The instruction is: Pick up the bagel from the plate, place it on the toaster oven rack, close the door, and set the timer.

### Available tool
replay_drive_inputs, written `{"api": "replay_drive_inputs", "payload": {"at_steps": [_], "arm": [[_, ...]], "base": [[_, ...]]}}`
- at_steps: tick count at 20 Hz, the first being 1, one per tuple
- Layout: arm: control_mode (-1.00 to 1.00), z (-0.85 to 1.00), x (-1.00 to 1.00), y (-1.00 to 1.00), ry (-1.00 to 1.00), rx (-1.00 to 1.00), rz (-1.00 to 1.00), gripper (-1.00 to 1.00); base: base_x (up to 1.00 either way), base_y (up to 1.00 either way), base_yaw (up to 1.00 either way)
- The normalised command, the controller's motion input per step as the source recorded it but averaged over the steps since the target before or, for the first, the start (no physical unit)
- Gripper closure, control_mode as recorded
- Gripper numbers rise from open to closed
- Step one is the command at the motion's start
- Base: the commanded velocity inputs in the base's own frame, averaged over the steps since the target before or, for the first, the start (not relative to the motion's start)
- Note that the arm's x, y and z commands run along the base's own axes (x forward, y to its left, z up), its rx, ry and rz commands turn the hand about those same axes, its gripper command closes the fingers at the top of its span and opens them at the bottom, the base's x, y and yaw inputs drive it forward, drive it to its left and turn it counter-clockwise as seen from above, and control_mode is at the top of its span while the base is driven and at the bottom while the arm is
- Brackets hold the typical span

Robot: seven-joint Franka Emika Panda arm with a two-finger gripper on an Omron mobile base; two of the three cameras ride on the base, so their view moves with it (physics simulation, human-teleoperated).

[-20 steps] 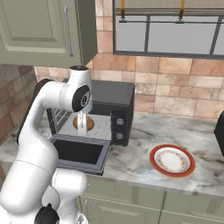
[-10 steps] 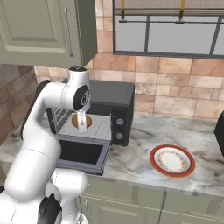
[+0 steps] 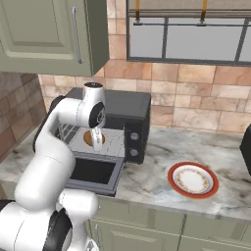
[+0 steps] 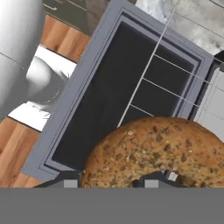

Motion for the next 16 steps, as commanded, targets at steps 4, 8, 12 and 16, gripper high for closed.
{"api": "replay_drive_inputs", "payload": {"at_steps": [4,8,12,16], "arm": [[-1.00,-0.21,0.41,0.03,-0.01,0.00,0.04,1.00],[-1.00,-0.12,0.42,0.00,-0.01,0.00,0.04,1.00],[-1.00,-0.10,0.46,0.00,0.00,0.00,0.04,1.00],[-1.00,-0.06,0.42,0.00,0.00,0.00,0.04,1.00]], "base": [[0.00,0.00,0.00],[0.00,0.00,0.00],[0.00,0.00,0.00],[0.00,0.00,0.00]]}}
